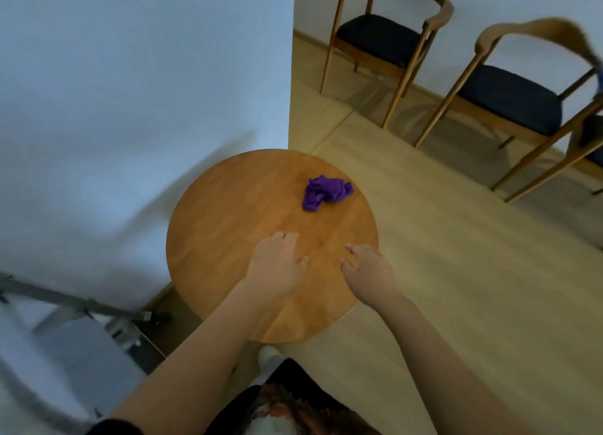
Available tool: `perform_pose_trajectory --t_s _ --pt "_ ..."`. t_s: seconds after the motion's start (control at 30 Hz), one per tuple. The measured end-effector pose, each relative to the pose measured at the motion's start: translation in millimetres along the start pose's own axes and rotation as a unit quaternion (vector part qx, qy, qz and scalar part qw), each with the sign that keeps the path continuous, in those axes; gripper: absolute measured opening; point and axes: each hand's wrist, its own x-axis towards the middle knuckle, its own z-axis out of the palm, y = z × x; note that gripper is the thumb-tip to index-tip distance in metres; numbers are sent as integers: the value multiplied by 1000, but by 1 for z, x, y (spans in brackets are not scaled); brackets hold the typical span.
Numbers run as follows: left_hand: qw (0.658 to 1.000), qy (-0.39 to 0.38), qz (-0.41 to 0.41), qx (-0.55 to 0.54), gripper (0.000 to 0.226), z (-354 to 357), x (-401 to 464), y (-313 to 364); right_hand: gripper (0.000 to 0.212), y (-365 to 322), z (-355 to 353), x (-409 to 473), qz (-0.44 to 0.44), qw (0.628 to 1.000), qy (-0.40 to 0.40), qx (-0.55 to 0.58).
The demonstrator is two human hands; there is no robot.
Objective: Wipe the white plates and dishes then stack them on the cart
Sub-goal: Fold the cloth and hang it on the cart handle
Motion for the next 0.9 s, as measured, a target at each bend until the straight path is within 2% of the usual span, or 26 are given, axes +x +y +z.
perform_pose_trajectory --t_s 0.3,0.5,0.7,0.9 --pt "997 -67 -32 -36 57 6 90 5 48 14 -30 87 11 999 -33 5" --pt "988 -104 -94 -65 56 22 121 4 58 36 -26 169 -11 998 -68 -4" --pt "961 -130 -219 -104 56 59 147 11 77 55 -3 281 -110 978 -135 -118" --pt "925 -161 -305 -161 57 105 156 28 89 64 28 359 -142 943 -216 -208"
